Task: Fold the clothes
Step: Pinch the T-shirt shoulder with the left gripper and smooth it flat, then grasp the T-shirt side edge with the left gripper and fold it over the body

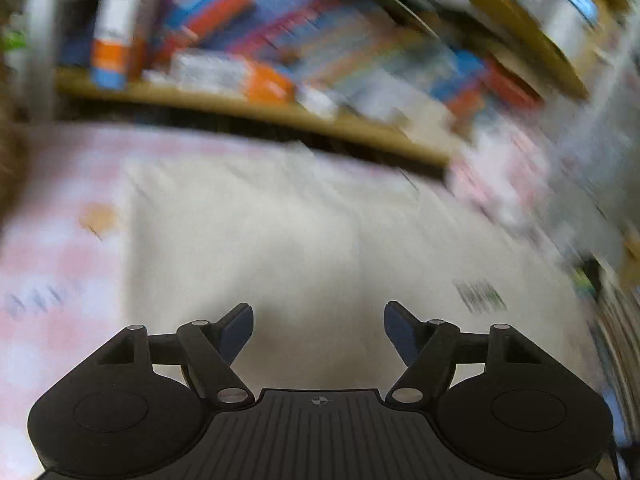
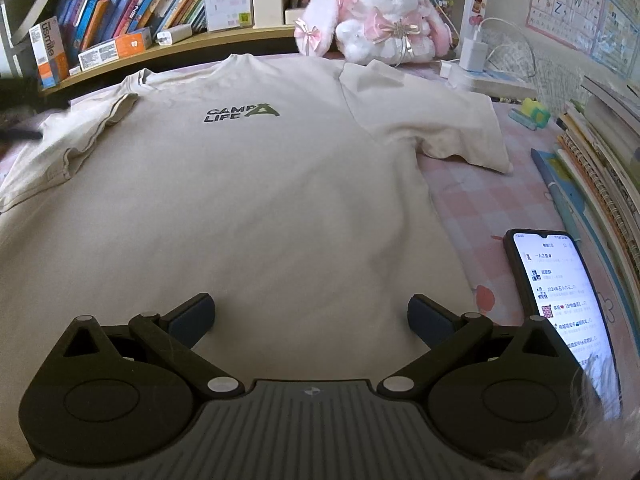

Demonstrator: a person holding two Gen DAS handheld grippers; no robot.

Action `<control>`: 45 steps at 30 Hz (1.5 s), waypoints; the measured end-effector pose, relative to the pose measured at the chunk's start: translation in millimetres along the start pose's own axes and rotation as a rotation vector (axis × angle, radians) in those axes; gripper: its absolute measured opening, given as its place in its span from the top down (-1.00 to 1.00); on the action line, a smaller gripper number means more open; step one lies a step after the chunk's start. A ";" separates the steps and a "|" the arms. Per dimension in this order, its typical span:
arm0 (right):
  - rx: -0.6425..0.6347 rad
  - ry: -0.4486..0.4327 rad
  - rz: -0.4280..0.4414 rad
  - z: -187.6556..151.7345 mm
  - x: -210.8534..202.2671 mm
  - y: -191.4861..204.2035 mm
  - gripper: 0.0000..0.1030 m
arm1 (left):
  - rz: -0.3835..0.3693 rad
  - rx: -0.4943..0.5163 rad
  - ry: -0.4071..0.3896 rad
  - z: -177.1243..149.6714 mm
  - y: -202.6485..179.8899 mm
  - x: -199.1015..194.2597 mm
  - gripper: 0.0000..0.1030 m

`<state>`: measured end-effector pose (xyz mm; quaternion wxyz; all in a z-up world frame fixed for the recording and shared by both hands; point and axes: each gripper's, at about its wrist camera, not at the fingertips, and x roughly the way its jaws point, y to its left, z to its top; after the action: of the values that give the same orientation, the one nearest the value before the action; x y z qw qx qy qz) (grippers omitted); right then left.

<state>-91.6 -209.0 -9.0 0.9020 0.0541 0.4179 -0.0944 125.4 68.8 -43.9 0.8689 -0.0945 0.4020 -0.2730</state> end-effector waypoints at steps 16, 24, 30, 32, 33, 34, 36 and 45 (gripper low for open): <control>0.018 0.021 -0.008 -1.6 -5.1 4.8 -1.00 | 0.266 -0.290 -0.101 32.0 111.0 -20.0 0.27; 0.026 0.044 -0.013 -6.7 -12.5 10.5 -1.00 | 0.315 -0.324 -0.112 26.0 122.2 -21.4 1.00; -0.004 0.051 0.013 -8.2 -16.6 20.1 -1.00 | 0.357 -0.330 -0.114 32.3 141.8 -23.4 1.00; -0.013 0.050 0.021 -7.6 -16.6 25.2 -1.00 | 0.361 -0.334 -0.118 31.9 146.6 -27.0 1.00; -0.016 0.048 0.024 -6.8 -16.3 27.1 -1.00 | 0.365 -0.337 -0.119 30.4 149.0 -28.8 1.00; -0.019 0.047 0.027 -6.0 -15.8 29.0 -1.00 | 0.368 -0.339 -0.119 28.7 151.3 -30.9 1.00; -0.025 0.044 0.033 -4.5 -14.8 32.1 -1.00 | 0.369 -0.342 -0.119 24.9 155.7 -35.4 1.00; -0.029 0.044 0.041 0.0 -12.4 38.0 -1.00 | 0.350 -0.322 -0.104 19.8 161.2 -42.9 0.94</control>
<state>-91.3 -170.3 1.2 0.8950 0.0515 0.4378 -0.0688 181.8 225.6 -65.0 0.8962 -0.1746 0.4054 -0.0453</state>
